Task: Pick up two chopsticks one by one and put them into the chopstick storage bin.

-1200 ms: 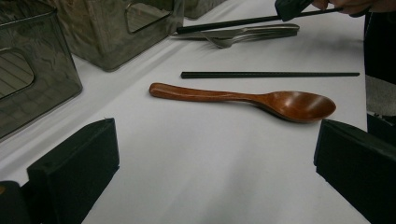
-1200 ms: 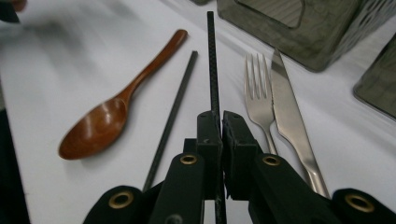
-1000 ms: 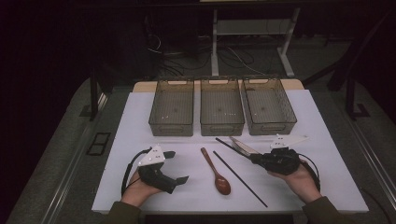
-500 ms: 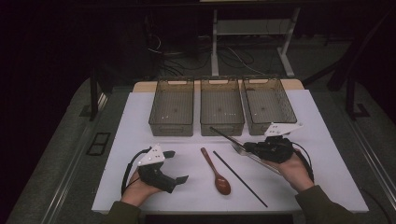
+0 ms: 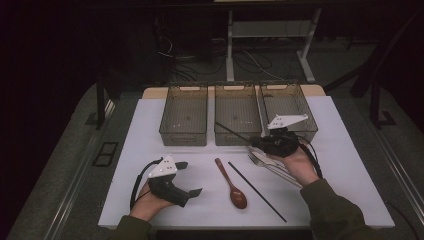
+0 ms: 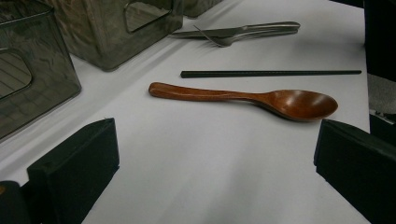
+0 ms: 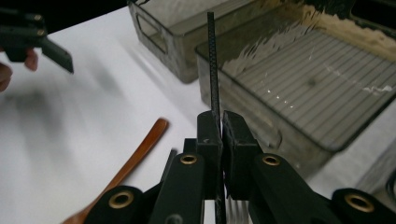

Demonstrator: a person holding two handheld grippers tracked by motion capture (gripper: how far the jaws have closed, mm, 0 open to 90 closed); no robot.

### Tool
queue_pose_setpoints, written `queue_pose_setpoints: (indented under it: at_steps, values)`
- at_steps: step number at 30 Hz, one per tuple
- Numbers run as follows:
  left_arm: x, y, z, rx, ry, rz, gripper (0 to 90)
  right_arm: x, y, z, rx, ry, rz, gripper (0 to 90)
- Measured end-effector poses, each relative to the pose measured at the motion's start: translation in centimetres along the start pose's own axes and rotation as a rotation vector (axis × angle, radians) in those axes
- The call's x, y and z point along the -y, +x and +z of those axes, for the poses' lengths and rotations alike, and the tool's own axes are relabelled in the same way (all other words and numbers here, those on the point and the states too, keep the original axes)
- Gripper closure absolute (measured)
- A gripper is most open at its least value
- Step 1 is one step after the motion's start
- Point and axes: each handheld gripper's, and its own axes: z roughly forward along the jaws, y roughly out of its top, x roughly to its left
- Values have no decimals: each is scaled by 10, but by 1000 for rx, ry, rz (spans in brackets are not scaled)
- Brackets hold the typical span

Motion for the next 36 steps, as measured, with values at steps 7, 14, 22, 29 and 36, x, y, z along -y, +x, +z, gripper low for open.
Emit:
queue_pose_setpoints:
  at_steps: [7,14,22,29,36]
  values:
    - [0,0,-1,1,-3,0,0,-27,0,18,2,-3,-14,852]
    - [0,0,-1,3,-7,-3,0,-51,3,38,-1,6,-21,852]
    - [0,0,0,3,-17,-11,0,-77,3,60,-8,16,-13,852]
    - [0,1,-1,8,-17,-7,0,-96,4,83,-5,24,-7,852]
    - [-1,1,-2,11,-25,-4,0,-113,3,112,22,59,7,852]
